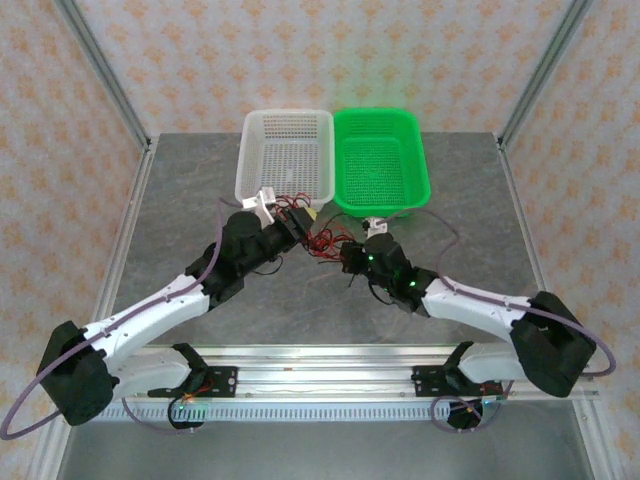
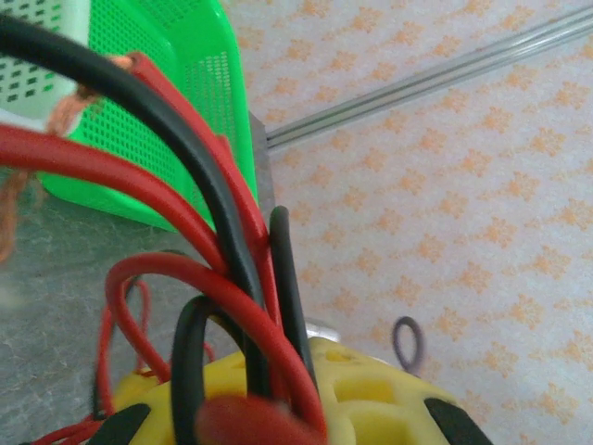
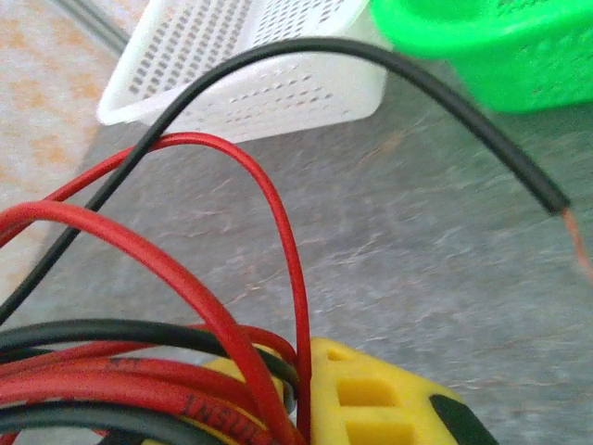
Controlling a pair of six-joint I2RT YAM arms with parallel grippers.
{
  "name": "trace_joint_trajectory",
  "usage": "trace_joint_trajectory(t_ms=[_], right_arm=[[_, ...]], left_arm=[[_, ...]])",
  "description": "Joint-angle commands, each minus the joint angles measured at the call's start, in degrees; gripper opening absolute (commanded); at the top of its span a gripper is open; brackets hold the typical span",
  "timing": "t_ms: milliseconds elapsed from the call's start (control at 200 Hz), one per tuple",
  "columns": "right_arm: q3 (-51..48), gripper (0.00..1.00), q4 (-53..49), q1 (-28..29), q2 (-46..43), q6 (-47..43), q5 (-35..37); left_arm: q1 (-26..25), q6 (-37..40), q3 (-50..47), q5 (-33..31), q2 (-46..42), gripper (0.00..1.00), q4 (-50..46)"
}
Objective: Untangle the cables
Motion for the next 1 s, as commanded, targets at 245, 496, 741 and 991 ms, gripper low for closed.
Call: trace_joint_trajectory(t_ms=[245,496,741,991], right_arm=[[1.2,0.14,-23.8,-0.4,-6.0,-3.0,24.4],[2.4,0.14,-32.6,-0.4,-0.2,6.5,33.9],[0.4,0.23,-32.9,-0.4,1.8,10.9,30.3],[-2.3,0.35,-31.7,-0.7,-1.2,10.7,12.8]], left_arm=[[1.3,-2.4,-8.9,-1.5,2.1,0.0,8.5],[1.8,-5.1,-16.9,-1.7,9.2,0.0,18.3],[2.2,-6.6,-21.5,0.4,21.0,0.0,28.9],[2.5,-12.9,-24.4,6.2,36.6,0.0,47.9]])
